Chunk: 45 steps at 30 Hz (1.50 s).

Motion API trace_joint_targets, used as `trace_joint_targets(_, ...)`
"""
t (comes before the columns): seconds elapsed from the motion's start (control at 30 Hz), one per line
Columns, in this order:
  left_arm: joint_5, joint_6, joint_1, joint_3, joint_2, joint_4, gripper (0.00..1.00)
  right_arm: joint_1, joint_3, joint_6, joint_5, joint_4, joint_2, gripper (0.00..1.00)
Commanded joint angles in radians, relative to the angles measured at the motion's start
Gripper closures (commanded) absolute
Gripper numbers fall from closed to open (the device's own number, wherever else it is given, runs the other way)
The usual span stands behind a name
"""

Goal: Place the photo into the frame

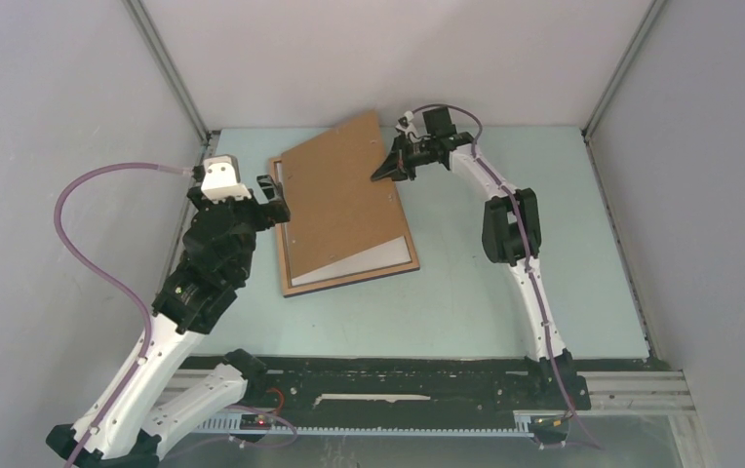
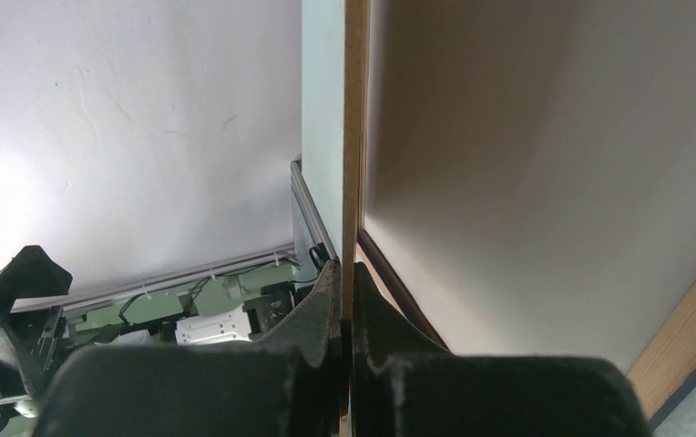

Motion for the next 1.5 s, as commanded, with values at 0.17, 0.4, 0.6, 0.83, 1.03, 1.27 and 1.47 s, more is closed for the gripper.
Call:
trace_joint_targets(0.17, 0.012, -0.011, 0.008, -0.025, -0.019, 0.035, 0.07, 0.029, 0.055, 0.026, -0.102, 0.049, 0.016, 1.00)
trace_joint_targets(0.4, 0.015, -0.013, 0.009, -0.024, -0.022, 0.035, 0.07, 0.035, 0.048, 0.001, -0.104, 0.024, 0.019, 1.00)
trace_joint_targets(0.6, 0.019, -0.014, 0.009, -0.026, -0.022, 0.035, 0.07, 0.027, 0.020, -0.018, -0.103, 0.020, 0.005, 1.00)
trace_joint_targets(0.83, 0.022, -0.016, 0.009, -0.024, -0.018, 0.034, 0.08, 0.019, -0.030, -0.036, -0.100, 0.025, -0.023, 1.00)
trace_joint_targets(1.03, 0.025, -0.017, 0.011, -0.024, -0.014, 0.034, 0.07, 0.031, -0.098, -0.034, -0.101, 0.058, -0.045, 1.00)
trace_joint_targets(1.27, 0.028, -0.019, 0.011, -0.024, -0.008, 0.034, 0.07, 0.026, -0.247, 0.035, -0.084, 0.203, -0.117, 0.96)
trace_joint_targets(1.47, 0.035, -0.024, 0.012, -0.023, 0.003, 0.034, 0.07, 0.027, -0.225, 0.034, -0.076, 0.203, -0.102, 0.85)
